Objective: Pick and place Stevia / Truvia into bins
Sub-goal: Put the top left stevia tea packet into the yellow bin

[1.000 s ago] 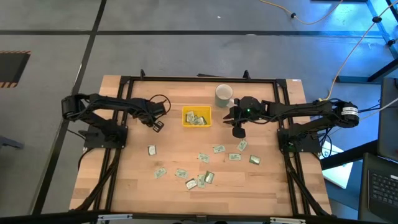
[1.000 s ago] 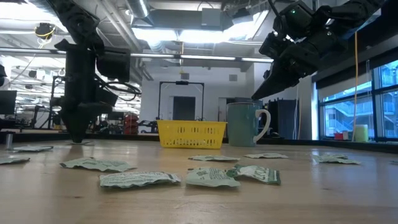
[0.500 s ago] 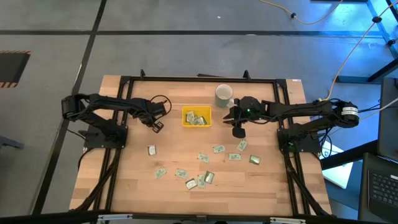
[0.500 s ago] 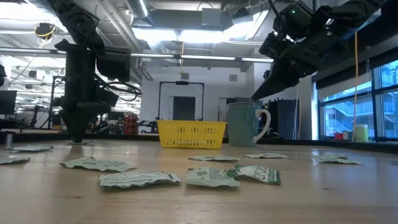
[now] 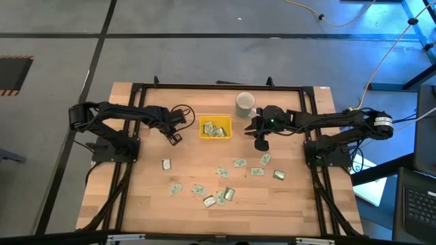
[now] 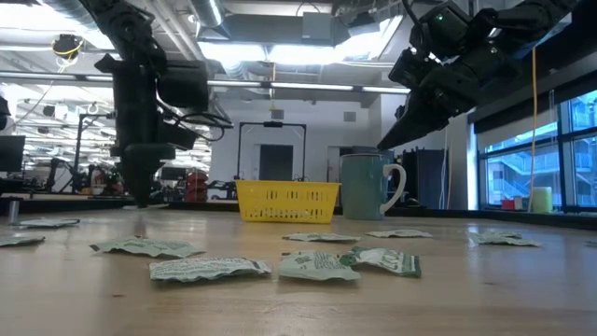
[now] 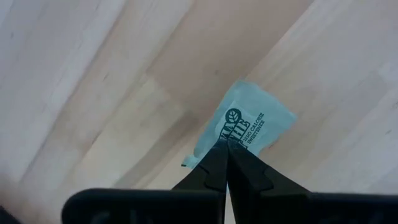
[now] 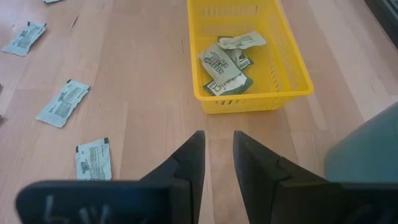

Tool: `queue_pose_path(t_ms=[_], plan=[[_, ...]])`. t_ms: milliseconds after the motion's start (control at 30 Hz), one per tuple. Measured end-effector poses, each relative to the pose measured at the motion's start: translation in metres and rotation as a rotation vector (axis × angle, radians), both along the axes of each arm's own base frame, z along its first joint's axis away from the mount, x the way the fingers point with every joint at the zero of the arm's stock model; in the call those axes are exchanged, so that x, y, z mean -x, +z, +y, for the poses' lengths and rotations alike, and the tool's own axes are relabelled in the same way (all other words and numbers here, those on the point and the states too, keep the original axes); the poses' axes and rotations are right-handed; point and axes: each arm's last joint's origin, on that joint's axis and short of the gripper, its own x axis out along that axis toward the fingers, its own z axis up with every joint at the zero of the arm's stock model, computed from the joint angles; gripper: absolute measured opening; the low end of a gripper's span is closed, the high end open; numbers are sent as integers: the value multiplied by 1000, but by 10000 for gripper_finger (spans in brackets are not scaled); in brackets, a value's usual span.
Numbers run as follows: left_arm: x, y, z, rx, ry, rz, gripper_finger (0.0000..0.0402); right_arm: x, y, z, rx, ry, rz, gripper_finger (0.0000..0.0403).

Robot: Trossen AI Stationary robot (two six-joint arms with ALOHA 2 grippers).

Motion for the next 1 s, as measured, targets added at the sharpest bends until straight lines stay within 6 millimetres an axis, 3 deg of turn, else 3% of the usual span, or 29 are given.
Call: queue_pose_path(t_ms=[200, 633, 833, 1000], plan=[[-12, 3, 3, -24, -73, -122, 2, 0, 0, 0, 2, 1, 0, 87], [-55, 33, 20, -267, -213, -618, 3, 0, 0, 0, 2, 0, -3, 87], [-69, 48, 12, -217, -445, -852, 2, 0, 0, 0, 3, 1, -3, 87], [-73, 49, 1, -219, -538, -860, 2, 0, 0, 0, 3, 1, -3, 87]])
